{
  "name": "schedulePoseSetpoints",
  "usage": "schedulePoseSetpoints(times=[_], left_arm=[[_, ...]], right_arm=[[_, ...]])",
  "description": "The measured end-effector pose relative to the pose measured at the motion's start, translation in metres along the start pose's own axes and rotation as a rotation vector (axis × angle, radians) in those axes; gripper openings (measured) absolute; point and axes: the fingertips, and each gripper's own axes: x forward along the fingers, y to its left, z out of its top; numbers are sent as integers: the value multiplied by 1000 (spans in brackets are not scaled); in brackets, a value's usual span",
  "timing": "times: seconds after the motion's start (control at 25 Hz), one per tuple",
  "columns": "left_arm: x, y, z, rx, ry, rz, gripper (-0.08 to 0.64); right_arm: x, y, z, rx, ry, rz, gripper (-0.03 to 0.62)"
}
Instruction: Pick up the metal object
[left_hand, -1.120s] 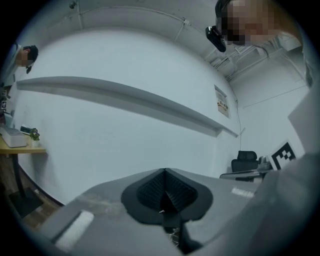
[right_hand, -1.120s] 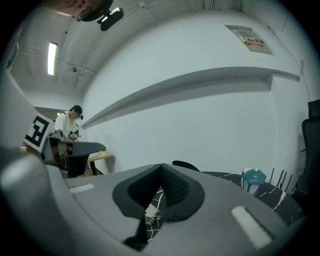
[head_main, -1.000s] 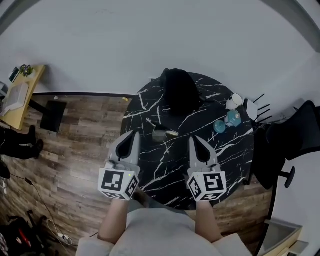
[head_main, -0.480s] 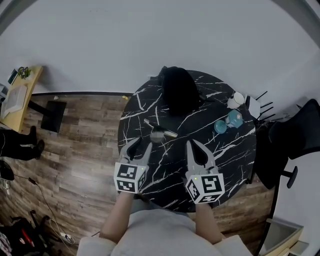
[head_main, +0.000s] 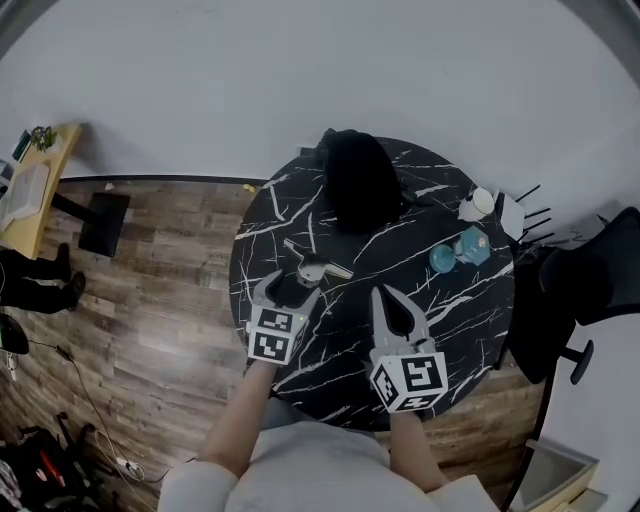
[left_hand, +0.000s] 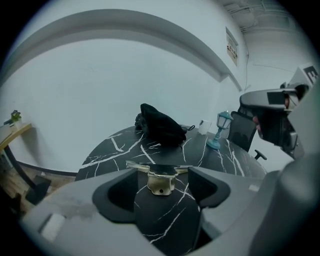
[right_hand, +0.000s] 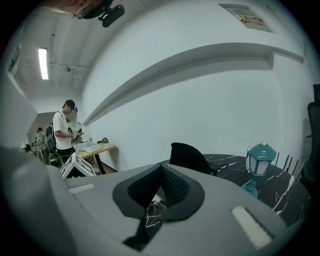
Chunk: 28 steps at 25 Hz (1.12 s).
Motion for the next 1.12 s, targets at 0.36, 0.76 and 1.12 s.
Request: schedulePoseSetpoints(times=[0.36, 0.76, 1.12], left_arm=[[45, 1, -25, 22, 119, 33, 348], [73, 2, -32, 30, 164, 68, 353], [76, 10, -32, 10, 148, 109, 305]], right_arm=[[5, -18, -12, 22, 33, -11, -3], [9, -36, -25, 46, 61, -33, -3], [12, -37, -24, 32, 65, -34, -3]])
